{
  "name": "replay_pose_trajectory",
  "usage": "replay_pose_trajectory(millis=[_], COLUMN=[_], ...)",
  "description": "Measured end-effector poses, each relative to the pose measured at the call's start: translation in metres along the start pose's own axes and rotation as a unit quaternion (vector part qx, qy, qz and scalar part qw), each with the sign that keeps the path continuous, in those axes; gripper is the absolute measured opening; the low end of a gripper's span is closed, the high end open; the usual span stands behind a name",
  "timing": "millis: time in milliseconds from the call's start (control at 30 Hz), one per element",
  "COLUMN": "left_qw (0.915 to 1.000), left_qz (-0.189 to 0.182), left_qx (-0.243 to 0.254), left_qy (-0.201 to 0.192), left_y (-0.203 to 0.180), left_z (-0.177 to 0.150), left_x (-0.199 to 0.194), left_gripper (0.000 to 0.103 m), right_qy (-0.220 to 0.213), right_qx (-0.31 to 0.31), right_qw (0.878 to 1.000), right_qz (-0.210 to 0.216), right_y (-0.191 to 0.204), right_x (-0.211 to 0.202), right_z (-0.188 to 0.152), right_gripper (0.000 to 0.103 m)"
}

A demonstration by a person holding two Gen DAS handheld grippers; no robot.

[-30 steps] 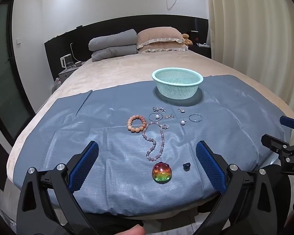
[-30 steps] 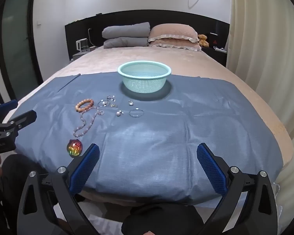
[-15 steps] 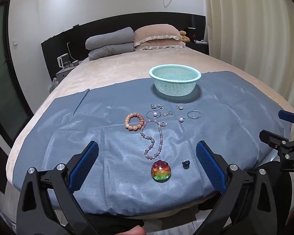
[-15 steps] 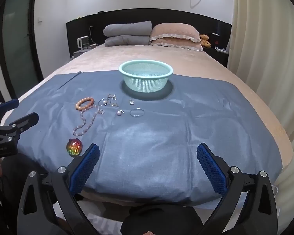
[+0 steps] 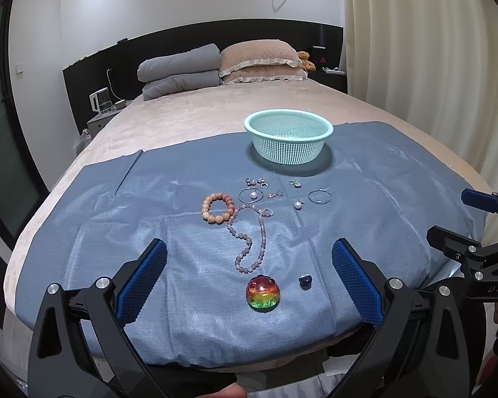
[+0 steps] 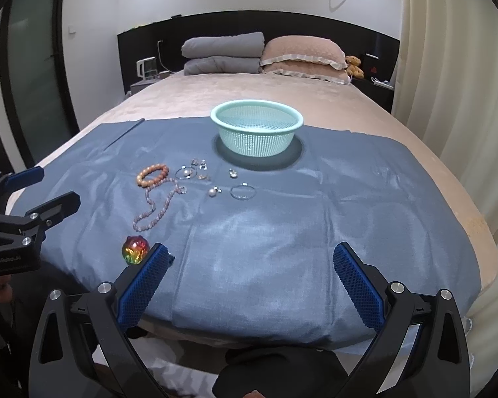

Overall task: Organize jewelry
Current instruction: 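Move both tools toward the jewelry on the cloth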

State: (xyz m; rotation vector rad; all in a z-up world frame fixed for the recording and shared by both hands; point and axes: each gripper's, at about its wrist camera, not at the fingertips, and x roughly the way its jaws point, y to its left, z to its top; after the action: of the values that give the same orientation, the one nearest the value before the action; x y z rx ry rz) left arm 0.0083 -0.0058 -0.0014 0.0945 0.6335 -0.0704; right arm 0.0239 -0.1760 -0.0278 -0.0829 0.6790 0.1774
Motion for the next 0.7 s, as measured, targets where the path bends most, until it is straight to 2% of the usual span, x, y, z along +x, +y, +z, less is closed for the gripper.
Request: replay_pose_trajectory(millis=[700], left_qw=[0.9996], left_qz=[0.015], left_qx=[-0.001], left_qy=[0.025], left_y=[0.011], left_z=[0.006], left_x=[0.024], left_gripper=[0.097], right_qy=[0.017], right_qx=[-0.019], right_qw=[1.000], right_qz=[-0.017], right_y=[0.004], right_x=[0.020], right_z=[0.010], right_gripper=[0.095])
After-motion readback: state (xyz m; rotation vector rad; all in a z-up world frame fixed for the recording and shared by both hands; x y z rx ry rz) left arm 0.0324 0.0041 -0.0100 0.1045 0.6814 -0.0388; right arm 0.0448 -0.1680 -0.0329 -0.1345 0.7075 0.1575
